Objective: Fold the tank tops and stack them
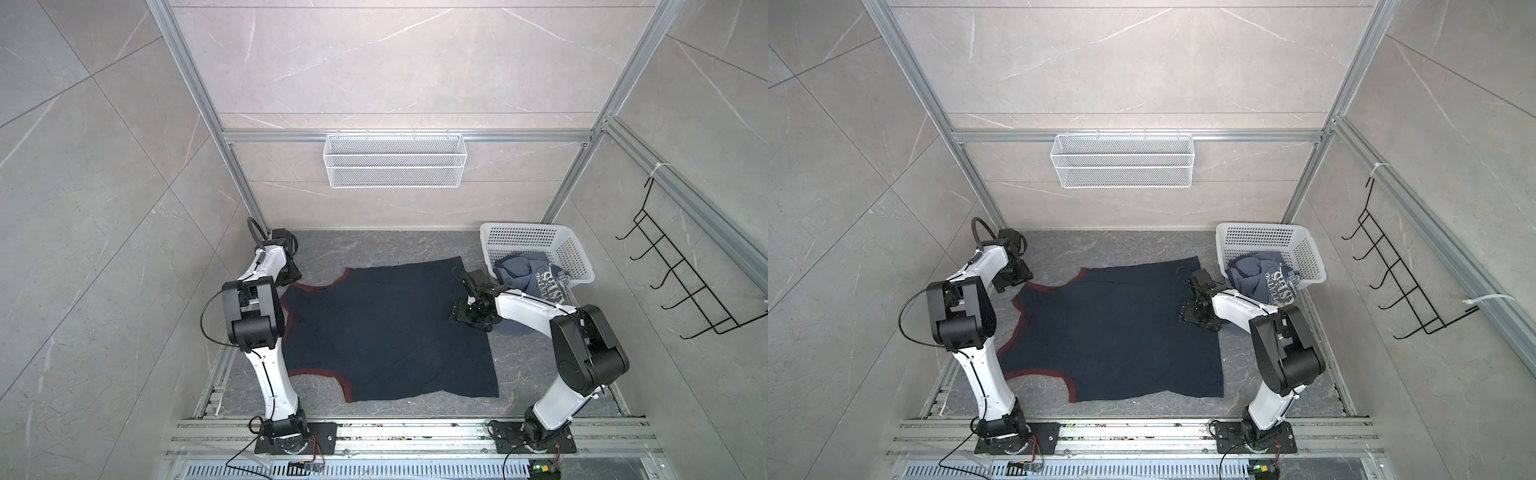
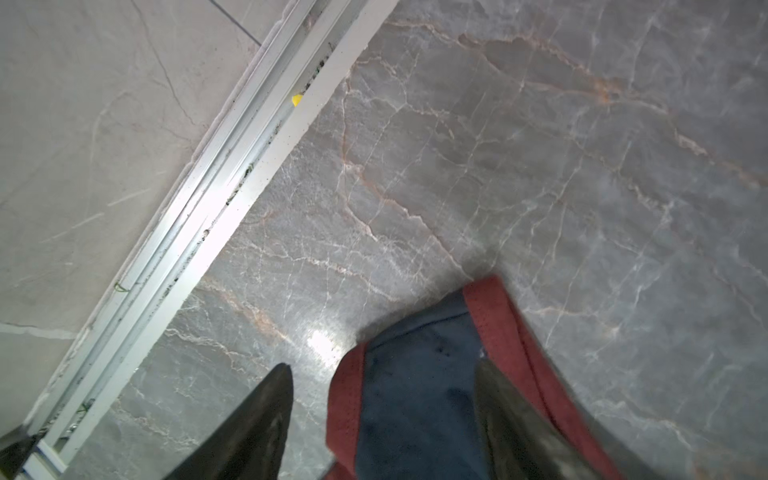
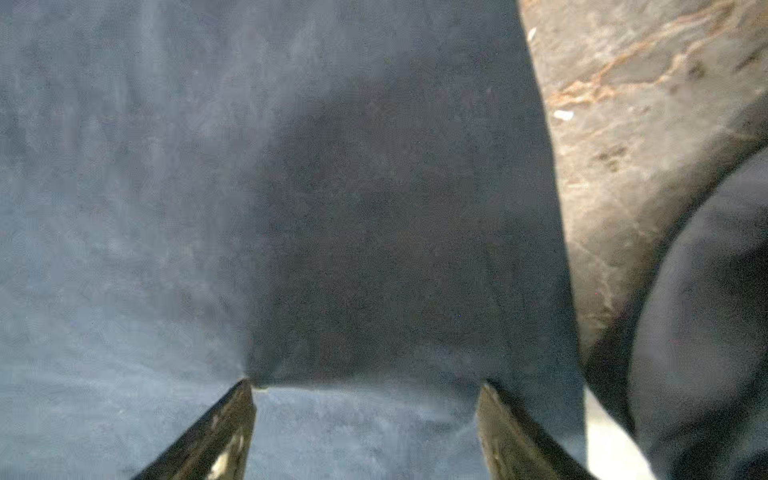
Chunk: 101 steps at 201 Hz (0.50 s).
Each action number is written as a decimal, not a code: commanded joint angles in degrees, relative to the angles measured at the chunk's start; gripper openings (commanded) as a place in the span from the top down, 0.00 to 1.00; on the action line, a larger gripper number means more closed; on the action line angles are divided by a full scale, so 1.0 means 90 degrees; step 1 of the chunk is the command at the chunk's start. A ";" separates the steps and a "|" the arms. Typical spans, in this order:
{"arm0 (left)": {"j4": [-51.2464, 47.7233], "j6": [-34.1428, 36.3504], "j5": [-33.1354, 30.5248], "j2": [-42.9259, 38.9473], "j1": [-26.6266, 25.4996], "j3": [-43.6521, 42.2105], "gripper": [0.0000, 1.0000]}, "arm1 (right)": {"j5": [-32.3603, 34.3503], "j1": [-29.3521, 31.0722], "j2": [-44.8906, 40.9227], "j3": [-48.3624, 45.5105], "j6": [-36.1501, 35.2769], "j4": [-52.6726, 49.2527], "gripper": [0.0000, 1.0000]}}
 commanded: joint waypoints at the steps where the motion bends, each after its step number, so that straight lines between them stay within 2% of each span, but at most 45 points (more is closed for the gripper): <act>1: -0.0086 0.0073 0.0422 -0.0814 -0.0069 -0.0014 0.24 | 0.0107 -0.0039 -0.0304 0.0030 -0.0226 -0.0257 0.14; 27: 0.0319 0.0024 0.0753 -0.1398 -0.0214 -0.0726 0.25 | 0.0027 -0.0046 -0.0463 0.0078 -0.0268 -0.0316 0.14; 54: 0.0782 0.0069 0.1654 -0.1445 -0.0453 -0.1133 0.34 | -0.0252 -0.0039 -0.0571 0.0286 -0.0337 -0.0320 0.15; 79: 0.0820 0.0389 0.2038 -0.0940 -0.1269 -0.0646 0.36 | -0.0289 -0.0028 -0.0608 0.0434 -0.0332 -0.0317 0.15; 101: 0.0784 0.0386 0.2495 -0.0250 -0.1756 0.0100 0.44 | -0.0317 -0.0029 -0.0639 0.0409 -0.0280 -0.0253 0.15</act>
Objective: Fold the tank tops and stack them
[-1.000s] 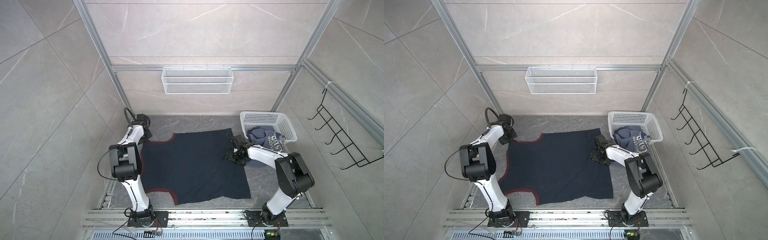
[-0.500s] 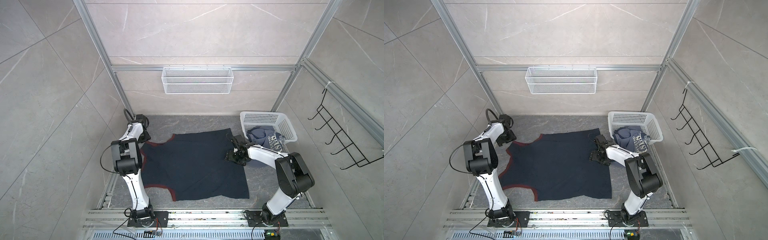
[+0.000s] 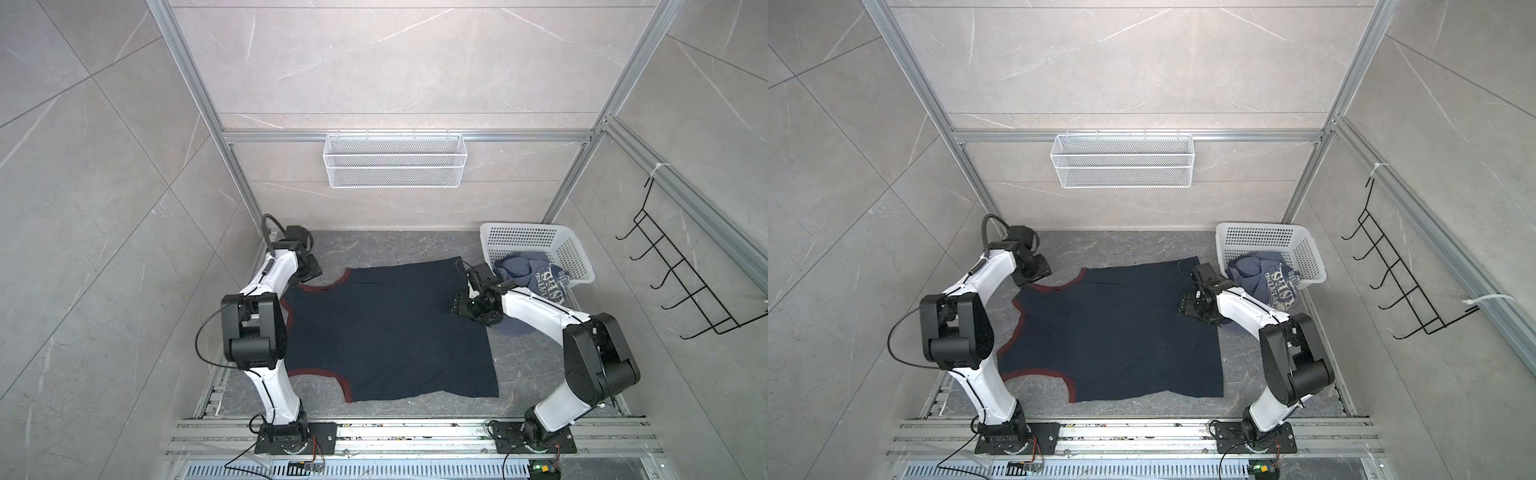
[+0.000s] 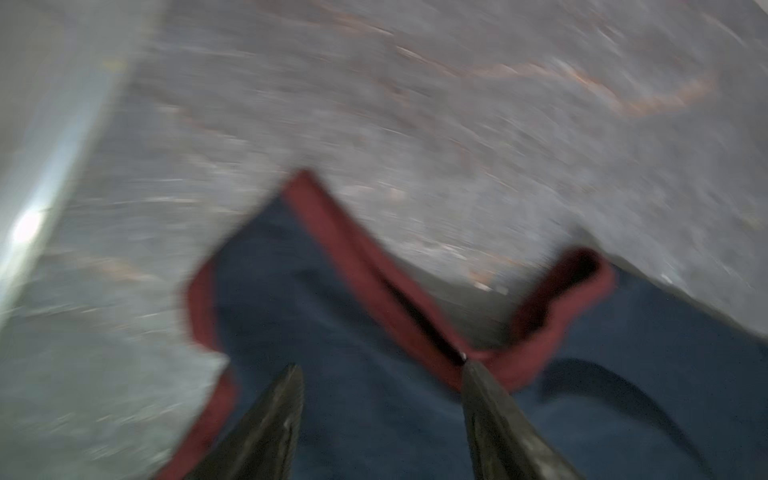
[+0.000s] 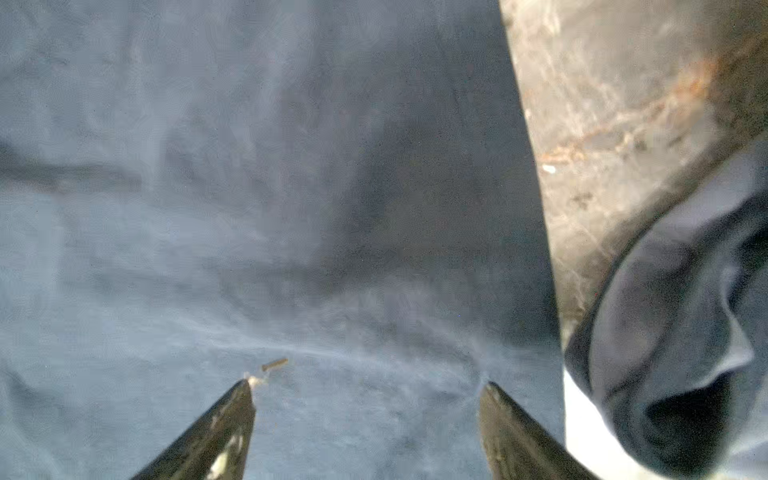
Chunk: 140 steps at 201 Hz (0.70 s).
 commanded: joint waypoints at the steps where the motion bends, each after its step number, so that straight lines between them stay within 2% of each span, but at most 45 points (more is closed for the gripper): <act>1: 0.0199 0.0223 0.0882 0.0639 -0.0597 0.0774 0.44 | -0.0102 -0.0004 -0.0185 0.0113 -0.0053 -0.0072 0.15; 28: 0.0093 0.0174 0.1214 0.1488 -0.0982 0.1720 0.54 | -0.0181 -0.0004 -0.0195 -0.0037 0.0019 0.0033 0.15; 66: -0.0259 0.0006 0.1237 0.2421 -0.1188 0.2766 0.60 | -0.0188 0.0001 -0.0186 -0.0210 0.0019 0.0101 0.15; 104: -0.0677 -0.0094 0.0653 0.3179 -0.1189 0.3464 0.62 | -0.0126 0.0001 -0.0176 -0.0232 0.0003 0.0097 0.15; 140: -0.0713 -0.0127 0.0618 0.3623 -0.1197 0.3884 0.62 | 0.0012 -0.0007 -0.0071 -0.0205 0.0053 0.0038 0.15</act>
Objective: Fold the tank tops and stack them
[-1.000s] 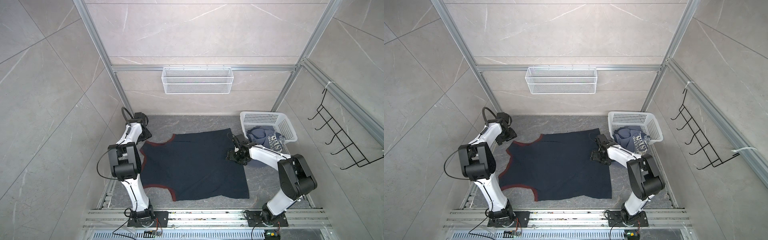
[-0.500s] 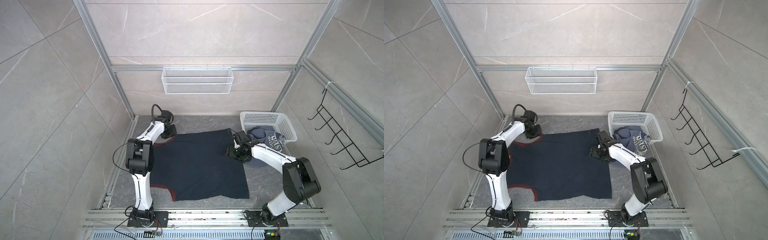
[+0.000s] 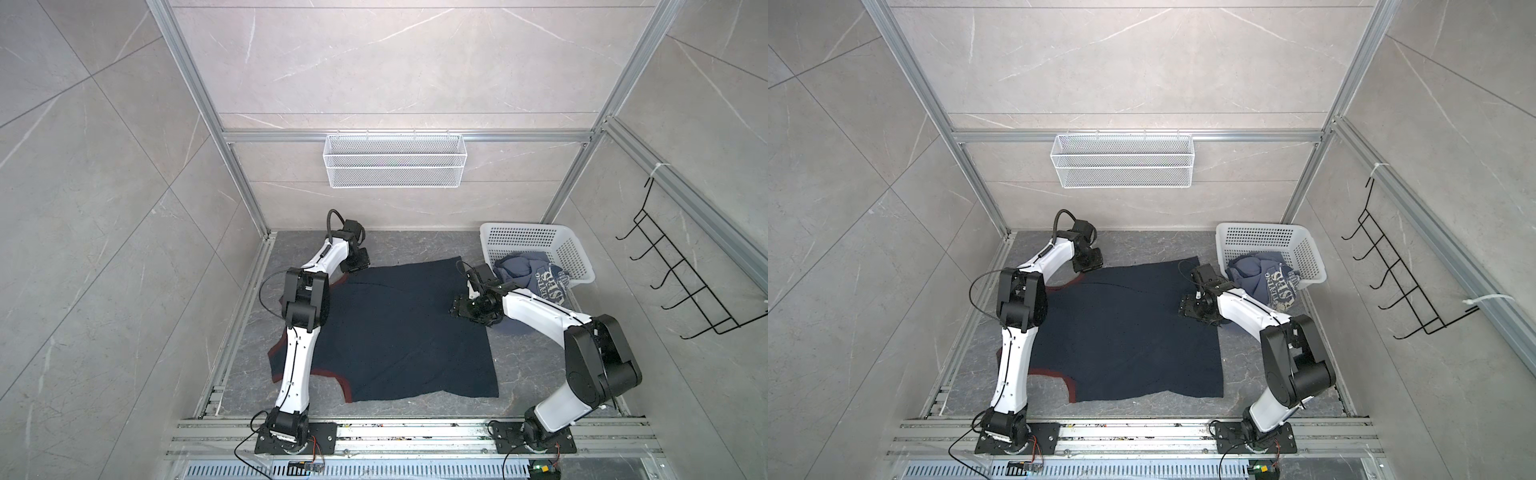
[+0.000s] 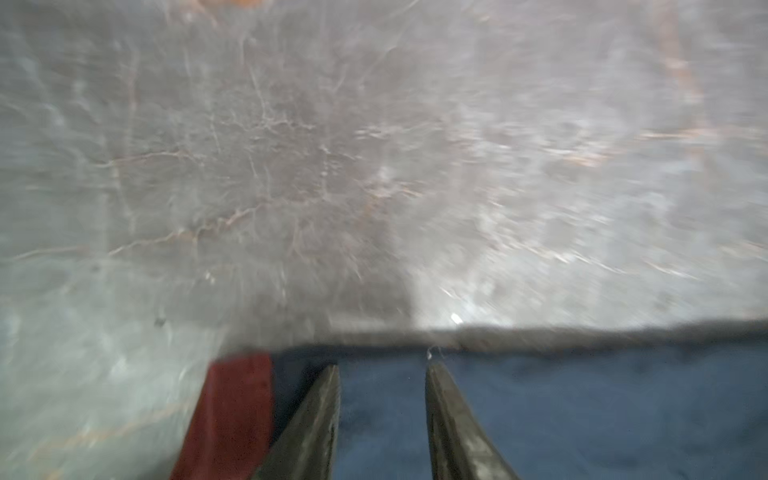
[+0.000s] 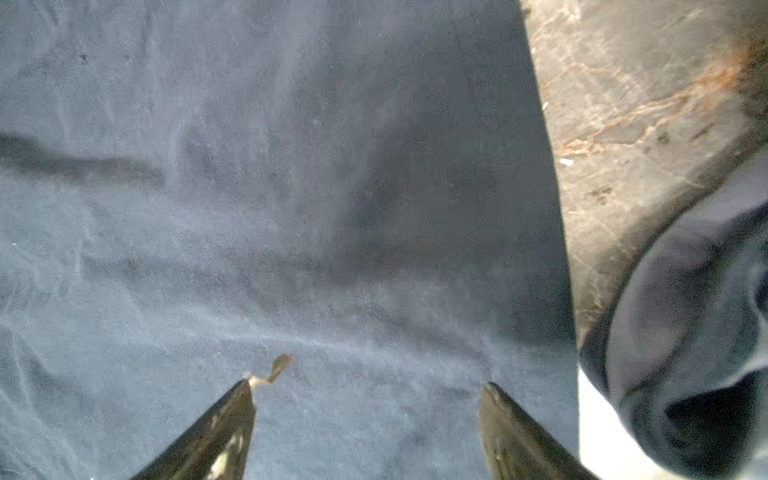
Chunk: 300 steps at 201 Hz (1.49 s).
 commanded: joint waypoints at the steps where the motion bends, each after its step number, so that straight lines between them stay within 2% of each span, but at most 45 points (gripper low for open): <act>1: -0.0259 -0.0099 -0.0156 0.0256 0.0014 0.0340 0.62 | 0.0149 -0.0008 -0.0018 -0.0062 0.0055 -0.0035 0.15; 86: 0.0017 -0.0105 0.0600 0.1425 -0.0052 0.1677 0.62 | 0.0449 -0.0162 -0.0042 -0.0057 0.0089 -0.0175 0.15; 102: -0.0157 -0.0086 0.0628 0.1293 -0.0090 0.1834 0.60 | 0.0377 -0.0177 -0.0059 -0.0028 0.0067 -0.0165 0.15; 123: -0.0613 -0.0152 0.0294 0.0725 -0.0108 0.1824 0.55 | 0.0259 -0.0170 -0.0053 -0.0008 0.0021 -0.0116 0.15; 148: -0.0846 -0.0221 -0.0260 -0.0173 -0.0137 0.1350 0.49 | 0.0152 -0.0169 0.0005 0.0002 -0.0002 -0.0069 0.15; 182: -0.0843 -0.0313 -0.0531 -0.0928 -0.0147 0.0489 0.43 | 0.0101 -0.0175 0.0034 -0.0016 -0.0025 -0.0021 0.14; 233: -0.0260 -0.0517 -0.0460 -0.1180 -0.0156 -0.0738 0.40 | 0.0023 -0.0169 -0.0071 -0.0066 0.0012 -0.0008 0.14; 300: -0.0053 -0.0503 -0.0360 -0.0805 -0.0157 -0.0735 0.42 | 0.0026 -0.0171 -0.0159 -0.0192 -0.0015 -0.0032 0.14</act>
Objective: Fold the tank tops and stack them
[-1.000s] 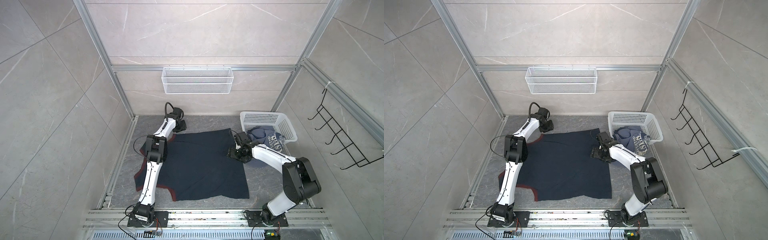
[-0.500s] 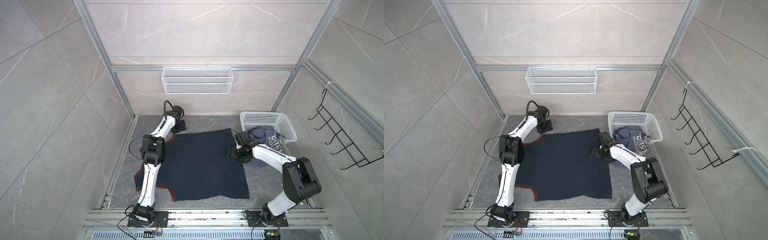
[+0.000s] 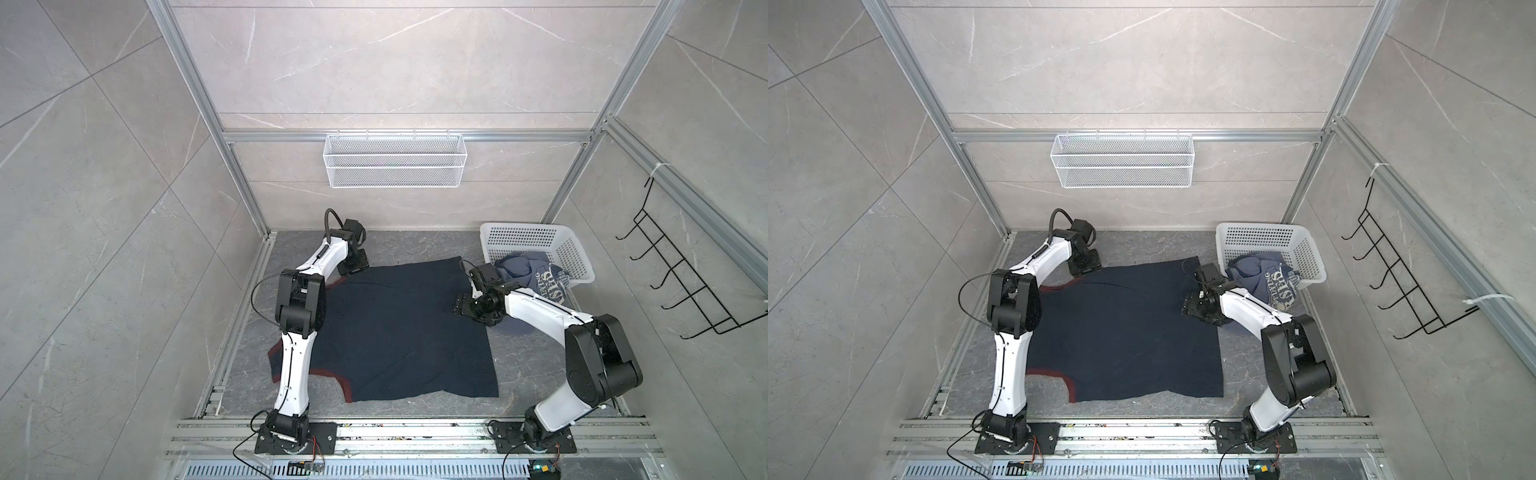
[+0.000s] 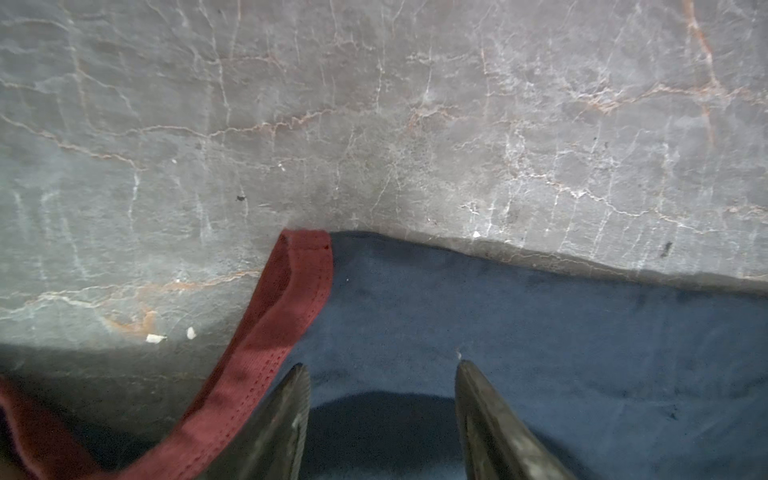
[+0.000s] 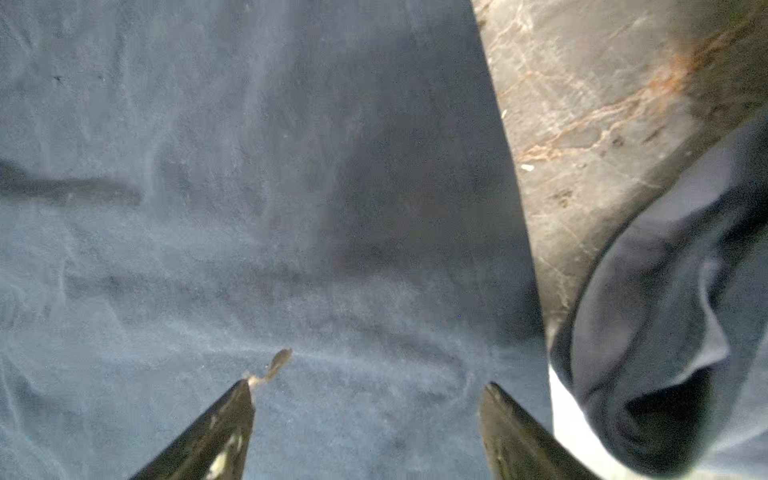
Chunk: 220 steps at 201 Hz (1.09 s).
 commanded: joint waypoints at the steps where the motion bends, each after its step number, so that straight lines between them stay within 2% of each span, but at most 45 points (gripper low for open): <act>1: 0.0173 -0.0064 0.0060 0.0154 -0.0021 0.0144 0.42 | -0.0014 0.0002 -0.0159 -0.0133 -0.0059 -0.0013 0.14; 76: 0.0367 -0.0076 0.0223 0.1003 -0.0018 0.0486 0.41 | 0.0014 0.0004 -0.0252 -0.0217 -0.0093 -0.0015 0.14; 159: 0.0258 0.0124 0.1146 0.2256 -0.0032 0.2172 0.40 | 0.0113 0.0002 -0.0219 -0.0236 -0.0094 -0.0020 0.14; 181: 0.0218 0.0181 0.1215 0.2132 -0.0033 0.2268 0.37 | 0.0111 0.0000 -0.0232 -0.0181 -0.0113 -0.0067 0.14; 220: -0.0363 0.0387 0.1370 0.1474 -0.0032 0.2695 0.23 | 0.0038 0.0000 -0.0367 -0.0003 -0.0196 -0.0242 0.13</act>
